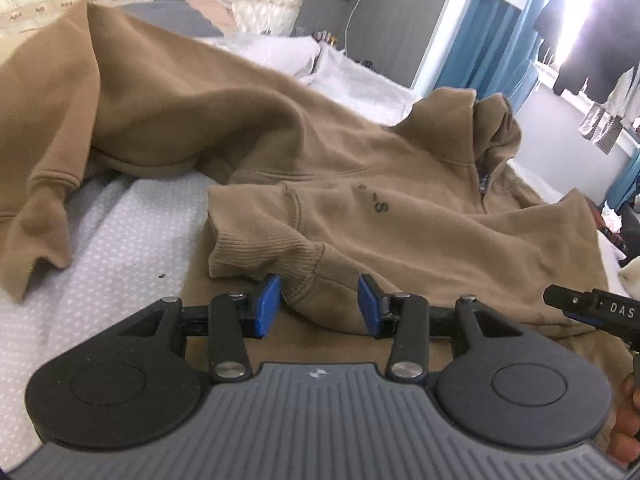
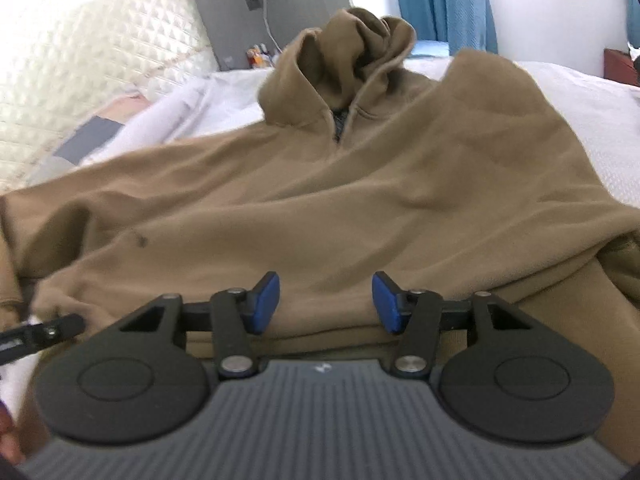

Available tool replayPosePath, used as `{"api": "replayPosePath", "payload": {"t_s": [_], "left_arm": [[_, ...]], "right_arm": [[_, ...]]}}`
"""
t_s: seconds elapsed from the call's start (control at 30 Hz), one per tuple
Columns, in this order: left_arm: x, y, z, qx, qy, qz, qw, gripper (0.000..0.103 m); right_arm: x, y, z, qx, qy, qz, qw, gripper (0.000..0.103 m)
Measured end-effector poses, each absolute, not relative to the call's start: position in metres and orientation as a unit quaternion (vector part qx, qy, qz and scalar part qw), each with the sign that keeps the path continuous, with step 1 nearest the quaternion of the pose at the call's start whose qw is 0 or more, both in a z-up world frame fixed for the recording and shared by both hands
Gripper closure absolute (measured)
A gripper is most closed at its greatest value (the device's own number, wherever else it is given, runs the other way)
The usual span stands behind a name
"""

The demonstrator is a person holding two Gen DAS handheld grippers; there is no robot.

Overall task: Fold large clothes
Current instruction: 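Lay the sleeve across the hoodie body and open the right gripper, then grasp the other sleeve with the left gripper and lift it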

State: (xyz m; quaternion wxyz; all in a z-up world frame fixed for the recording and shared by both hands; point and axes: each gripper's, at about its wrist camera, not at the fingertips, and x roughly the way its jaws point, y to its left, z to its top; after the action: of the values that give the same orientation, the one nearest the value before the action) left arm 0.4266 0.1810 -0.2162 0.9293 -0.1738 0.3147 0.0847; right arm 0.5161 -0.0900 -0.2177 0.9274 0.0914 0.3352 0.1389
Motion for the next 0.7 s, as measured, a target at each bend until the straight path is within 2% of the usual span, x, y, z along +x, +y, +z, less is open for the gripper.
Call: {"api": "replayPosePath", "payload": {"t_s": [0.23,0.47,0.7], "left_arm": [[0.380,0.167,-0.183,-0.152,0.282,0.072,0.945,0.054],[0.329,0.148,-0.152,-0.128,0.247,0.062,0.959,0.051],[0.294,0.133,-0.137,-0.126,0.221,0.060,0.965,0.045]], "right_arm": [[0.468,-0.086,-0.183,0.039,0.291,0.163,0.942,0.048],[0.414,-0.097,-0.142,0.047,0.234,0.187,0.953,0.048],[0.372,-0.101,-0.133,0.037,0.214,0.199,0.956,0.048]]}}
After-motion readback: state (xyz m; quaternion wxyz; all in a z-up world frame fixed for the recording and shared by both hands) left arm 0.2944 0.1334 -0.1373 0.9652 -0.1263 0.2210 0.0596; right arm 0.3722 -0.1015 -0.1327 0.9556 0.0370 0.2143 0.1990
